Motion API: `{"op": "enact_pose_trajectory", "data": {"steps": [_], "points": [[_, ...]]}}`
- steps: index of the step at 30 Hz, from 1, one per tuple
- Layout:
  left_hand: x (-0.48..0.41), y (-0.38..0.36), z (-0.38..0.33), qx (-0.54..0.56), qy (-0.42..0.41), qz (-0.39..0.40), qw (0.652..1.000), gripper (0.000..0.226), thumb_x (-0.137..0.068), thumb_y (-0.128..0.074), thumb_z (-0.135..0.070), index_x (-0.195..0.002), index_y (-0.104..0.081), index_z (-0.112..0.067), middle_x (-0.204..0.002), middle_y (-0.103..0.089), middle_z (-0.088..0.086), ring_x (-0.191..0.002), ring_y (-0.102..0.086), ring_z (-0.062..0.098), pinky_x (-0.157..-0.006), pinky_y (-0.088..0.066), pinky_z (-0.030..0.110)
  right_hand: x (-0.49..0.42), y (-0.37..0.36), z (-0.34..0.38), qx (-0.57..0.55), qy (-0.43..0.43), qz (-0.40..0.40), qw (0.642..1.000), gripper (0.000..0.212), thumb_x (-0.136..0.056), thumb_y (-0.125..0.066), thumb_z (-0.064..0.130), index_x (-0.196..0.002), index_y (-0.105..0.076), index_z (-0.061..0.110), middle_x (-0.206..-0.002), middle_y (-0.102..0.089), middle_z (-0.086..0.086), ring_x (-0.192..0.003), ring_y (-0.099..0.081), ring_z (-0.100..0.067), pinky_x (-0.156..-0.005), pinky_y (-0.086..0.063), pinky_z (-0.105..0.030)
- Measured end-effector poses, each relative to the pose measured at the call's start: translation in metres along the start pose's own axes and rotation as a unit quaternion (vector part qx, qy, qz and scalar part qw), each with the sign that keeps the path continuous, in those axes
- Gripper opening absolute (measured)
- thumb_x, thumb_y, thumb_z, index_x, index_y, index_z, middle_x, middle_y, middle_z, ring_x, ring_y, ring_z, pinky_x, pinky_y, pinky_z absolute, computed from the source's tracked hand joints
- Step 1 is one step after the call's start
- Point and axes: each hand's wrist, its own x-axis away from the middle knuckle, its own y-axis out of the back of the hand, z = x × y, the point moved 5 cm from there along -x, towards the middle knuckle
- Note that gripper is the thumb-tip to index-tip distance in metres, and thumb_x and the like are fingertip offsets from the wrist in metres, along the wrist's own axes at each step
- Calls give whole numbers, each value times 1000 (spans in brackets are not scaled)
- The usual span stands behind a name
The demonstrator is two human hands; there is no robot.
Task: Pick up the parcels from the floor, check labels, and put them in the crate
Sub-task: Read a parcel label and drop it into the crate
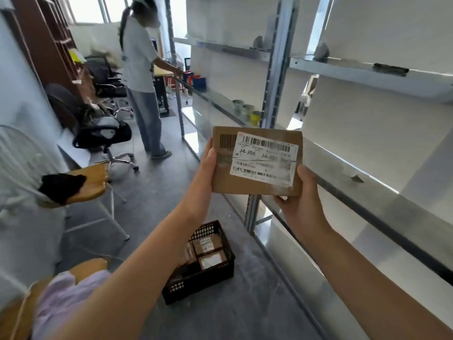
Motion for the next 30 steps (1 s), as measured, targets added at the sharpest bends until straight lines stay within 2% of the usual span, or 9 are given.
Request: {"op": "enact_pose_trajectory", "data": {"steps": [4,7,9,11,14,18,22,27,30], "points": [[-37,41,12,-35,0,-61,998,48,-102,-19,-38,-138,-43,-18,-102,-70,-22,-102,-62,-7,-80,-45,6,-65,-26,-31,17,-43,61,997,35,-99,-28,36,-112,-59,27,-99,-72,11,-95,-65,-3,-79,-46,-21],[-53,72,30,-40,13,-101,994,48,-101,-21,-40,-139,-42,-20,-110,-69,-17,-109,-61,-1,-94,-43,18,-100,-48,-62,26,-78,99,992,37,-100,-25,38,-103,-62,33,-95,-73,16,-102,-61,-3,-97,-40,-26],[-62,92,44,-36,25,-123,991,49,-101,-20,-40,-141,-41,-20,-114,-68,-14,-112,-61,2,-98,-43,23,-118,-60,-84,27,-104,124,986,39,-101,-24,37,-101,-62,33,-93,-73,17,-104,-60,-5,-102,-37,-28],[-73,113,61,-29,36,-141,989,48,-102,-20,-39,-139,-43,-20,-111,-70,-15,-109,-62,1,-99,-44,23,-136,-71,-107,30,-122,147,981,38,-101,-23,35,-106,-61,29,-94,-74,14,-101,-64,-5,-92,-44,-23],[-97,144,91,-22,57,-150,987,47,-101,-23,-43,-137,-45,-22,-113,-69,-13,-111,-61,3,-107,-38,31,-170,-82,-145,57,-140,172,973,34,-101,-26,31,-108,-59,25,-93,-74,12,-91,-68,-1,-73,-51,-14],[-142,183,138,-16,85,-129,988,55,-95,-28,-49,-144,-35,-24,-129,-61,-6,-120,-56,9,-109,-37,36,-224,-90,-201,83,-166,156,970,35,-100,-31,32,-126,-53,20,-114,-69,3,-106,-64,-8,-87,-48,-24],[-192,226,191,-13,154,-121,981,62,-91,-34,-55,-147,-27,-30,-129,-61,-8,-119,-57,8,-111,-35,41,-276,-100,-255,120,-194,142,963,40,-100,-31,32,-133,-46,15,-125,-62,-5,-115,-60,-14,-101,-44,-34],[-246,265,260,17,216,-128,968,60,-90,-36,-48,-147,-28,-30,-132,-59,-5,-122,-55,11,-113,-32,43,-332,-98,-314,186,-222,117,950,53,-81,-45,57,-128,-49,32,-122,-64,3,-112,-61,-13,-98,-44,-37],[-261,276,312,43,258,-136,956,61,-90,-38,-47,-147,-27,-30,-134,-58,-1,-121,-56,17,-110,-37,48,-358,-82,-360,223,-251,103,936,42,-81,-43,58,-117,-54,40,-116,-67,5,-108,-64,-11,-95,-47,-36]]}}
